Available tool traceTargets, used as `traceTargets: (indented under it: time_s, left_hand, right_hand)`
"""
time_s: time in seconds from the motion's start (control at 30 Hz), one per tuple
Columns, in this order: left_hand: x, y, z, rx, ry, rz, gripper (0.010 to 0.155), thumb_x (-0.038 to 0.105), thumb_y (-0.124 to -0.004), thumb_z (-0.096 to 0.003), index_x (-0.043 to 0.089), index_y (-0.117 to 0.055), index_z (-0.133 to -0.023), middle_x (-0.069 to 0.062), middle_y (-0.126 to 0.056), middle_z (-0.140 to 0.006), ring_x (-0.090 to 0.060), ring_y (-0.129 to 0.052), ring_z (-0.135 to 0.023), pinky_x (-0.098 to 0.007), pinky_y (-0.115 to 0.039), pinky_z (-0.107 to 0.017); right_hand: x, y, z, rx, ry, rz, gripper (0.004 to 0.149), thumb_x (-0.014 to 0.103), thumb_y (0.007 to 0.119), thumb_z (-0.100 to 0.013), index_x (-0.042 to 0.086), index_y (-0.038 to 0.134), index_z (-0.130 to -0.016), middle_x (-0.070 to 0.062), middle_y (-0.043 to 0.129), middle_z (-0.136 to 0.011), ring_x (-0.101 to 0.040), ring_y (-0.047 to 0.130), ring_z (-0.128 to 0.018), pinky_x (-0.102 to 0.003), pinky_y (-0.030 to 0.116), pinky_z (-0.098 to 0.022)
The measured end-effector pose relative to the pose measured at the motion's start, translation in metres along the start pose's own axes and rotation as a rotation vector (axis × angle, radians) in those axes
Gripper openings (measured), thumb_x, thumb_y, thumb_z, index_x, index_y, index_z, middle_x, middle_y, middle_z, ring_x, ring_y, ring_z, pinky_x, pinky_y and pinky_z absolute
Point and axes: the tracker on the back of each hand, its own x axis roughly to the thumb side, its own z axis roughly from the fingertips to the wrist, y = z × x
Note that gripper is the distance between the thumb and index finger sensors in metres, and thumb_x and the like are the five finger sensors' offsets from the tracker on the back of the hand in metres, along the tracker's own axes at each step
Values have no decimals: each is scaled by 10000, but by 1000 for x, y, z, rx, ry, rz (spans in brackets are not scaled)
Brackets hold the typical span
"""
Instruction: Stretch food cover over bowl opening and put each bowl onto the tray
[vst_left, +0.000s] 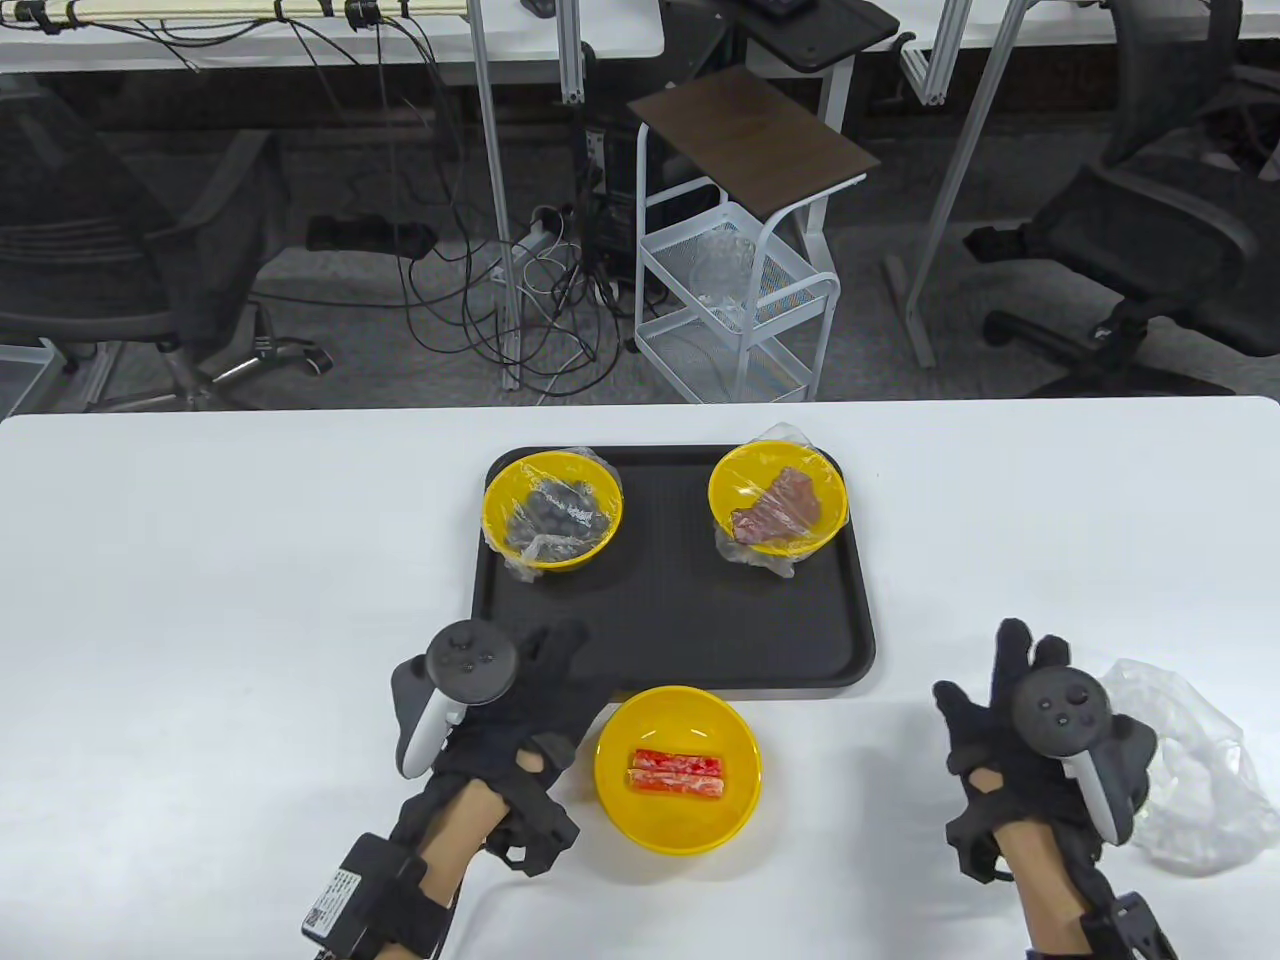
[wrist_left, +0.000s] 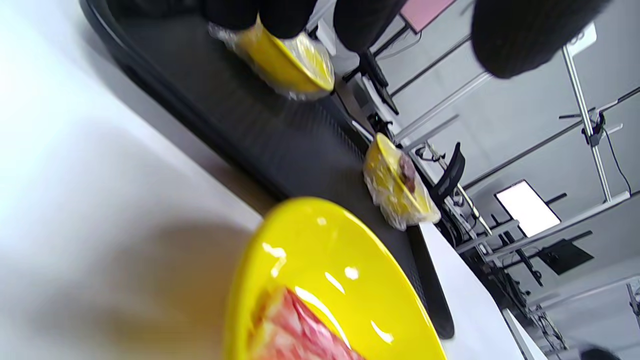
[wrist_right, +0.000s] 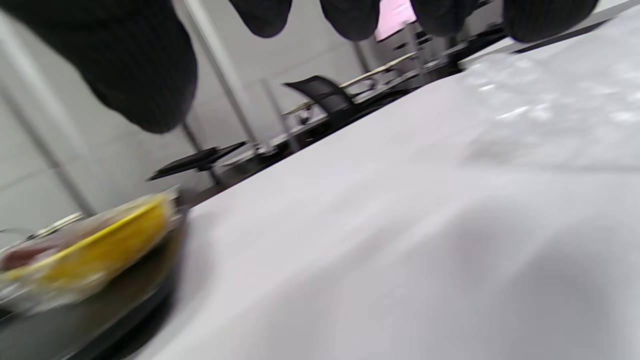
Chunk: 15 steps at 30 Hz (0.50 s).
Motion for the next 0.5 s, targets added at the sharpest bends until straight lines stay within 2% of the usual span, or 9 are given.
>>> traceTargets:
  time_s: [0.13, 0.27, 0.4, 0.43, 0.5]
  left_hand:
    - [-16, 4, 1, 46, 75, -82, 946, 821, -631, -420, 333, -339, -1177, -101, -164, -1274, -465, -159, -1169, -687, -216, -796]
    - [-30, 0, -3, 46, 150, -198, 967, 838, -594, -411, 340, -272, -1174, -74, -65, -1254, -395, -4, -1158, -663, -118, -783]
    - [-37, 0, -3, 55, 190, -295, 964, 845, -568, -407, 359, -238, -1171, -46, -27, -1245, -354, 47, -1148, -647, -70, -778]
    - [-39, 0, -3, 61, 202, -312, 966, 847, -564, -405, 360, -233, -1171, -46, -22, -1245, -348, 55, -1147, -647, -65, -777]
    - [-42, 2, -2, 66, 220, -333, 965, 851, -552, -403, 364, -228, -1171, -38, -15, -1243, -343, 63, -1145, -646, -57, -774]
  right_hand:
    - [-34, -2, -18, 47, 213, 6, 932, 475, 908, -431, 310, 313, -1129, -144, 233, -1198, -583, 226, -1059, -758, 381, -691]
    - [-56, 11, -28, 146, 342, 0, 932, 446, 904, -444, 312, 282, -1126, -126, 200, -1200, -543, 193, -1075, -706, 350, -732]
    - [-63, 23, -31, 154, 407, 68, 840, 385, 882, -461, 257, 390, -1130, -125, 314, -1202, -496, 310, -1082, -638, 423, -746]
    - [-61, 22, -31, 112, 420, 145, 810, 369, 877, -461, 251, 431, -1126, -95, 352, -1201, -459, 366, -1083, -603, 470, -751]
    - [-59, 20, -31, 45, 422, 173, 735, 345, 862, -471, 224, 512, -1106, -104, 463, -1165, -428, 507, -1038, -548, 568, -729]
